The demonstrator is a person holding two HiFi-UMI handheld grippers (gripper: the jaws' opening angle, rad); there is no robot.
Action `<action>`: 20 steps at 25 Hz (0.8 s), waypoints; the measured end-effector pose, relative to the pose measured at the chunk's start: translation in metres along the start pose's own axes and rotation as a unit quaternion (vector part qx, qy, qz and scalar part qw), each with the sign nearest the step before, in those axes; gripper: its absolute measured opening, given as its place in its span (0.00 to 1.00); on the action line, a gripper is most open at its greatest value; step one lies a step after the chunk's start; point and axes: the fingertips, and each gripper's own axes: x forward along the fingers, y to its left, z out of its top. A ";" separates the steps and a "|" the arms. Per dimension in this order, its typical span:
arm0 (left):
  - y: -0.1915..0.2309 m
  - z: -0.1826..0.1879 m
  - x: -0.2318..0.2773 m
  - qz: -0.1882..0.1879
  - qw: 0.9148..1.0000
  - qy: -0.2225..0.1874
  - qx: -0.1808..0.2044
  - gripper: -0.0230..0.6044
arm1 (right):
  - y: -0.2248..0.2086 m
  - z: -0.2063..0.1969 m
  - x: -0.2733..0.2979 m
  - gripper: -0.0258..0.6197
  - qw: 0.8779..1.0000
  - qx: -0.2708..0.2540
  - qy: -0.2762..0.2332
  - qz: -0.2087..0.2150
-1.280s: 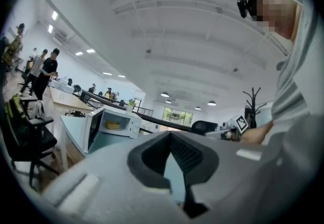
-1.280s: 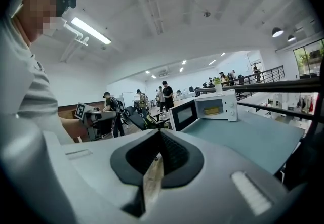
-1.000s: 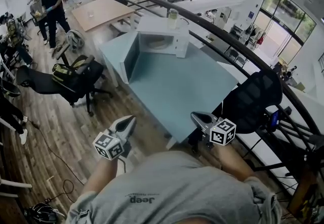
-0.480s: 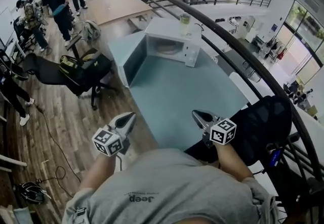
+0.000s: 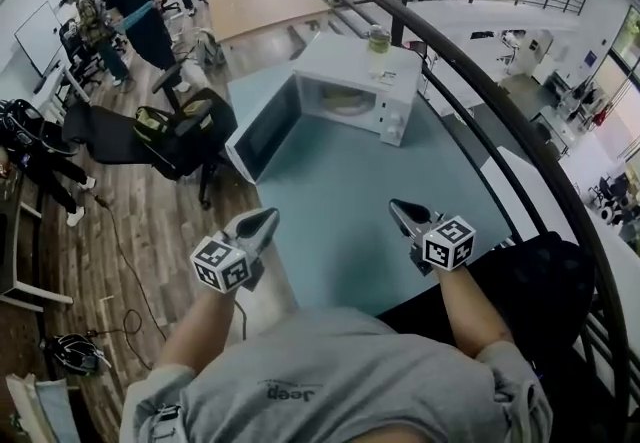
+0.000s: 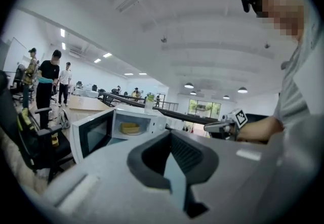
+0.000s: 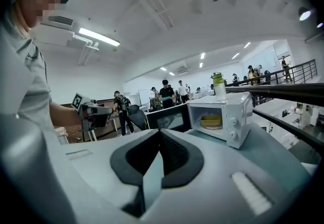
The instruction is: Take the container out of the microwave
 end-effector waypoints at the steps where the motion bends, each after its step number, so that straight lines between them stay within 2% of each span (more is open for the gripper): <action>1: 0.008 0.001 0.010 -0.002 1.000 0.004 0.004 0.07 | -0.011 0.001 0.007 0.05 1.000 -0.003 0.000 -0.004; 6: 0.054 -0.004 0.068 -0.041 0.999 0.018 0.013 0.07 | -0.056 0.008 0.056 0.05 0.999 -0.030 0.004 -0.040; 10: 0.092 -0.009 0.108 -0.071 0.997 0.024 0.020 0.07 | -0.068 0.000 0.092 0.05 0.997 -0.030 0.018 -0.067; 14: 0.122 -0.011 0.148 -0.079 0.996 0.030 0.026 0.07 | -0.079 -0.010 0.120 0.05 0.996 -0.024 0.029 -0.082; 20: 0.154 -0.023 0.201 -0.077 0.994 0.048 0.054 0.07 | -0.105 -0.019 0.154 0.05 0.996 -0.022 0.030 -0.080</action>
